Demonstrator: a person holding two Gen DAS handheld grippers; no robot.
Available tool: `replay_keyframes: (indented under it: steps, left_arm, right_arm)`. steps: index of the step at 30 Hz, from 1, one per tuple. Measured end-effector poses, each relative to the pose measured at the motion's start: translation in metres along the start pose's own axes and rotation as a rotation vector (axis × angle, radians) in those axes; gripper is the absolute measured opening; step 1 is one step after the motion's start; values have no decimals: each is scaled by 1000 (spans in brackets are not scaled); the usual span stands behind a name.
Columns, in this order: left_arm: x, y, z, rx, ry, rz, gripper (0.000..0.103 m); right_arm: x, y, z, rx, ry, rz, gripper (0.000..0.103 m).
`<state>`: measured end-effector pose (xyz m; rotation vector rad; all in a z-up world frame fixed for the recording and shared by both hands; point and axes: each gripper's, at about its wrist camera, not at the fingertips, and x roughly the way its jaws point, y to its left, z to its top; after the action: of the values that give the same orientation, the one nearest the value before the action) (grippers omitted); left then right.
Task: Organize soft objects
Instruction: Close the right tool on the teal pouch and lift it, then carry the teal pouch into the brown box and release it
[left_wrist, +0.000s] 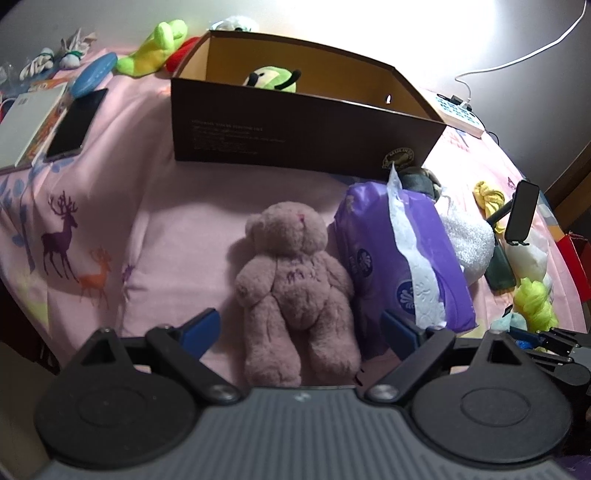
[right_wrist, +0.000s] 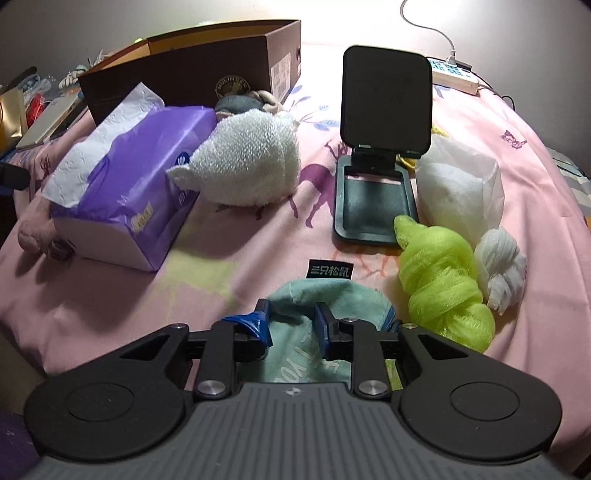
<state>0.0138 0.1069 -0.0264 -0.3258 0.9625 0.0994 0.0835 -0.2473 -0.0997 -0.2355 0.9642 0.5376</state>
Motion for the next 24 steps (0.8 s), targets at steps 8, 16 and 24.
replay_keyframes:
  steps: [8, 16, 24]
  left_arm:
    - [8, -5, 8, 35, 4, -12, 92]
    - [9, -7, 15, 62, 1, -20, 92]
    - [11, -2, 17, 71, -1, -41, 92]
  right_arm:
    - [-4, -8, -3, 106, -62, 15, 0]
    - [-27, -14, 0, 164, -198, 35, 0]
    - [-69, -36, 34, 351, -324, 214, 0]
